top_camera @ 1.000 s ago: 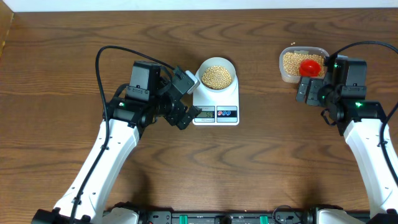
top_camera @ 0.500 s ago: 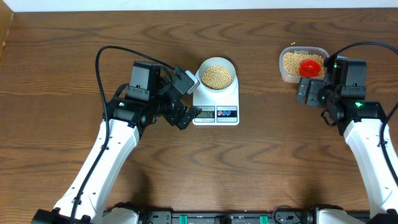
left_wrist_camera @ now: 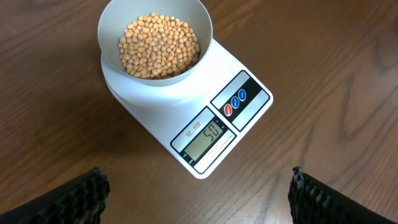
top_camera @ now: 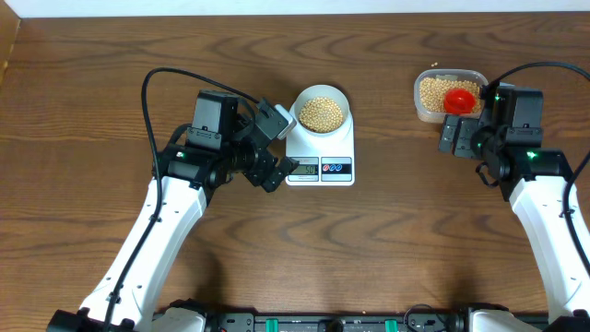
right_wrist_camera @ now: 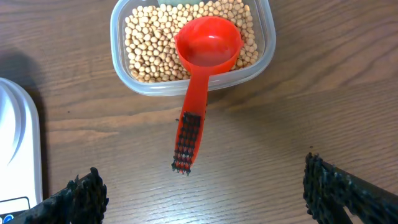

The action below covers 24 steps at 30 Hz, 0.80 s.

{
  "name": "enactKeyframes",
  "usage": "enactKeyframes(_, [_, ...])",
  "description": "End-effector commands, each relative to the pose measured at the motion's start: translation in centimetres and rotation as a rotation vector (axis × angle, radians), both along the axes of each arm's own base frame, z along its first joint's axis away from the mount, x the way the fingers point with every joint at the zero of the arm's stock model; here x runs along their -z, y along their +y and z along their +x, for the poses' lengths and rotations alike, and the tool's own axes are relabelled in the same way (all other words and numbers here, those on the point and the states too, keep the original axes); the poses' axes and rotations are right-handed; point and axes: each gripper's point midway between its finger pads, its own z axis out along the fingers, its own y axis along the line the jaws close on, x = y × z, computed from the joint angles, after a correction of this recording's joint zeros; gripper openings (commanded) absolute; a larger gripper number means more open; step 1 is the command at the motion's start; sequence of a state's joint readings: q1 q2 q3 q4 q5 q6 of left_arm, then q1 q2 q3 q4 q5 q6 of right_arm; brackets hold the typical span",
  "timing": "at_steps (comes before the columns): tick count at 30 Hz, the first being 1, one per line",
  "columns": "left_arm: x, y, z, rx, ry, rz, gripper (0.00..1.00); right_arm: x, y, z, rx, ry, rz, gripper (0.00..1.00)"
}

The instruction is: Scoop item into bowl and weigh 50g on scale

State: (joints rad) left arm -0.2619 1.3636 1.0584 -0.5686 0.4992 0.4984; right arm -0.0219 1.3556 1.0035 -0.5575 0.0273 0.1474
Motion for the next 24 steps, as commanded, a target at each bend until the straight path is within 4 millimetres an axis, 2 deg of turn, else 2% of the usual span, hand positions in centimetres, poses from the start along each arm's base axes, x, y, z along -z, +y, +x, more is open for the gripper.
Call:
enactKeyframes(1, [0.26, -0.06, -0.18, 0.011, 0.003, 0.001, 0.95, -1.13, -0.16, 0.36, -0.005, -0.028, -0.021, 0.99])
enactKeyframes(21, [0.28, -0.06, -0.17, 0.011, 0.003, 0.001, 0.95, -1.13, -0.16, 0.36, -0.005, -0.028, -0.021, 0.99])
enactKeyframes(24, [0.8, -0.08, -0.11, 0.011, 0.019, 0.005, 0.95, -1.13, -0.16, 0.36, -0.005, -0.028, -0.021, 0.99])
